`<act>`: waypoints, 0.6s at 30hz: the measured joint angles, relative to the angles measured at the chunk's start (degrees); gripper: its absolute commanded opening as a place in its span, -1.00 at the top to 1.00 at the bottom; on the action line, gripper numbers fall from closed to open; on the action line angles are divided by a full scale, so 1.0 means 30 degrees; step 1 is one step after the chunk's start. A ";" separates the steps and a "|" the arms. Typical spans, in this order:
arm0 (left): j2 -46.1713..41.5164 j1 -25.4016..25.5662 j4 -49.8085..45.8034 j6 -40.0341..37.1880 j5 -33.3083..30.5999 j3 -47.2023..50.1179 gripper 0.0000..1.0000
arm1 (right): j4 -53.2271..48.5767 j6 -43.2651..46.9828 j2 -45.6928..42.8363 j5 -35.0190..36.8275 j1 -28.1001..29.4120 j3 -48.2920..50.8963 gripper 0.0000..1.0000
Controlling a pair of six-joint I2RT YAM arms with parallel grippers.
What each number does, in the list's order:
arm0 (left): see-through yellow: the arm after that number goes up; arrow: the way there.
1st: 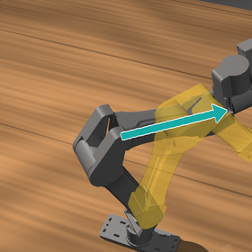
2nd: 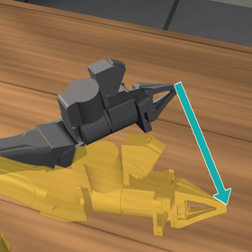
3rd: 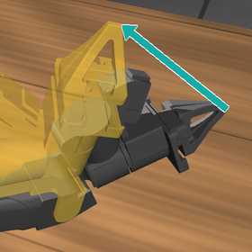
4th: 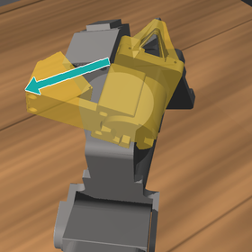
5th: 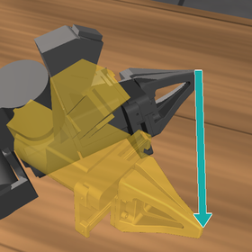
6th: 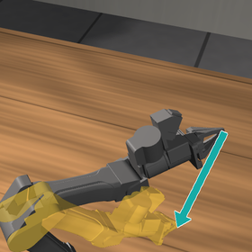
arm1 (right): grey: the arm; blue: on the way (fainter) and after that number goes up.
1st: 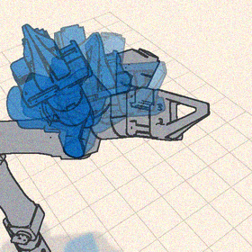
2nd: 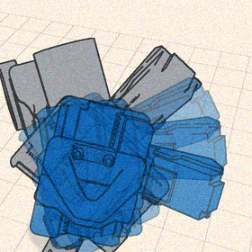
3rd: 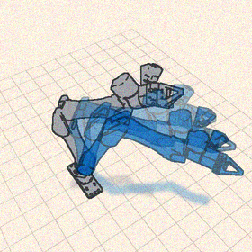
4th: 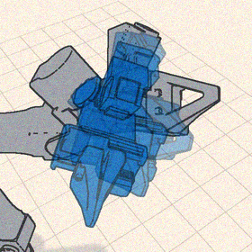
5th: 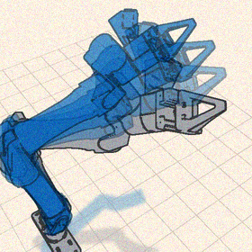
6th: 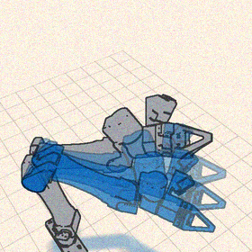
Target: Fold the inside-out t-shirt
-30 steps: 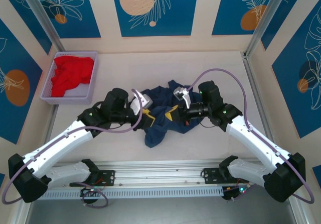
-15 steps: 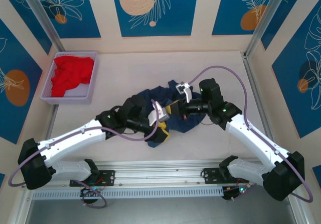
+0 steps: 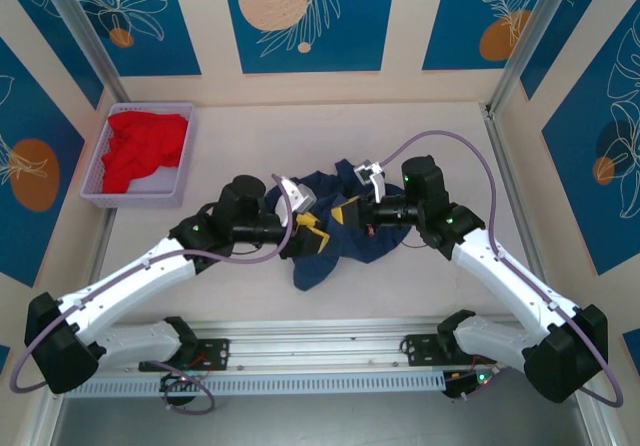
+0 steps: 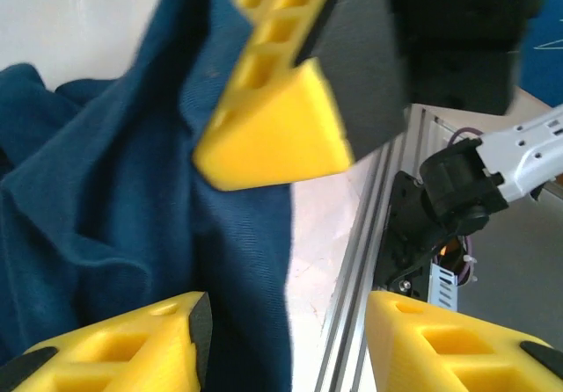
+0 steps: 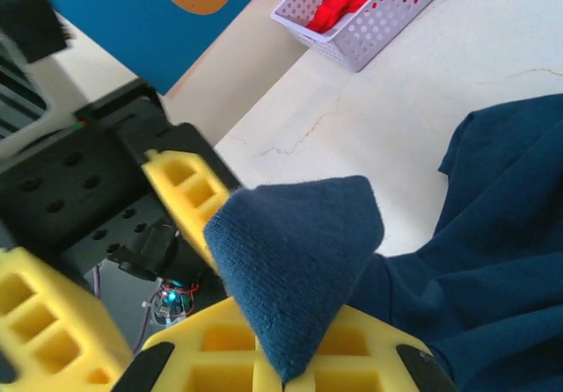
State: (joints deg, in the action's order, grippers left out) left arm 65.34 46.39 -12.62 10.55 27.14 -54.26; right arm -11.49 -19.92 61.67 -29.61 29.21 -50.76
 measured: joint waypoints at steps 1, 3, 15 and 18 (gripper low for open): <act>0.0291 -0.0022 -0.0029 0.0029 0.0007 -0.0044 -0.03 | 0.0029 0.0000 0.0000 -0.0051 0.0000 0.0015 1.00; 0.1005 -0.0022 -0.0080 0.0036 0.0153 -0.0204 -0.08 | 0.0146 0.0000 0.0000 -0.0138 0.0000 0.0036 1.00; 0.2492 -0.0029 0.2025 0.1115 0.3118 -0.0291 0.90 | 0.0539 0.0022 -0.0007 -0.0197 -0.0022 0.0583 0.93; 0.2448 -0.0080 0.2419 0.1734 0.2776 -0.0262 1.00 | -0.0219 0.0138 0.0000 0.0656 -0.0029 0.0386 0.63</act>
State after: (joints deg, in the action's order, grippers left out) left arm 72.69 46.15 -5.37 15.75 35.46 -55.05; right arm -12.14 -19.51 61.67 -27.64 29.12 -49.60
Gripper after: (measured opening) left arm 0.050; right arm 0.098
